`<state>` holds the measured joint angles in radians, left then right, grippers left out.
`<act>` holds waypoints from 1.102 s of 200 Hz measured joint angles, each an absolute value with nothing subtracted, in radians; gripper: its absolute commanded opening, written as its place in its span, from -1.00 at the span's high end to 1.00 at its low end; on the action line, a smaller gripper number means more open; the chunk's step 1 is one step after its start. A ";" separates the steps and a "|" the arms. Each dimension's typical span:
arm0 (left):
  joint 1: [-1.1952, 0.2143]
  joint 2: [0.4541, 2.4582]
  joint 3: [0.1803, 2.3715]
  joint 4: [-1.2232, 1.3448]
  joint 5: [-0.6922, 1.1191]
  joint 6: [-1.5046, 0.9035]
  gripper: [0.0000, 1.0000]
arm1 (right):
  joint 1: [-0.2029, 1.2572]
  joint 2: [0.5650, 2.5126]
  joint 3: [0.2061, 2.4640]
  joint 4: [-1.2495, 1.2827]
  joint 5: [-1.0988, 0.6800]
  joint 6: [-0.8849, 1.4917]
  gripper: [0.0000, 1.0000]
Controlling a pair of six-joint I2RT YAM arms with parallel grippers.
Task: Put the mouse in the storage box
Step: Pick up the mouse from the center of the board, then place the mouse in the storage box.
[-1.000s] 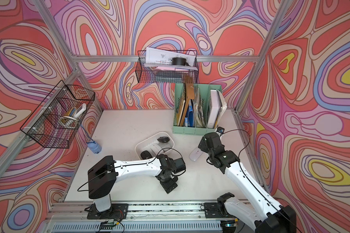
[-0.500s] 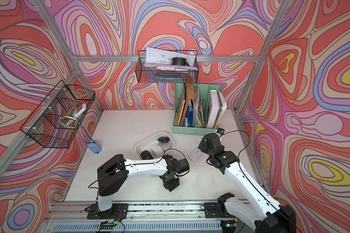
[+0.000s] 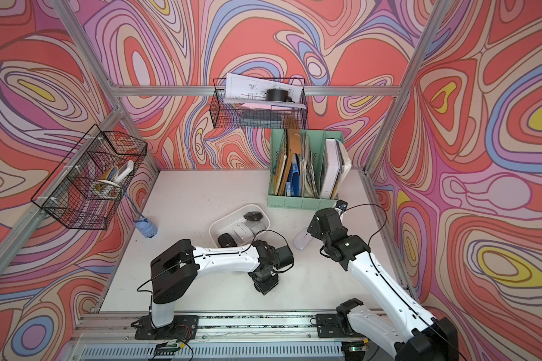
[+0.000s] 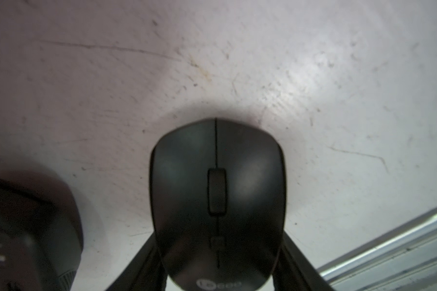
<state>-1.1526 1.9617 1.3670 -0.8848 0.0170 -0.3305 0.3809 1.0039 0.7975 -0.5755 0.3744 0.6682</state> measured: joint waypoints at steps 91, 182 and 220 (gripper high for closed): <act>-0.916 1.742 1.489 -0.911 0.064 -0.388 0.04 | 0.381 1.011 0.797 -0.575 0.369 0.679 -0.64; -0.683 1.806 1.496 -0.945 0.027 -0.491 0.04 | 0.381 1.076 0.797 -0.568 0.326 0.682 -0.64; -0.635 1.885 1.528 -0.933 0.016 -0.519 0.04 | 0.381 1.085 0.789 -0.564 0.315 0.682 -0.63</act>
<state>-0.6346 1.8847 1.5276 -0.9333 0.0158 -0.5190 0.3809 1.0855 0.7887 -0.5640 0.3145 0.6823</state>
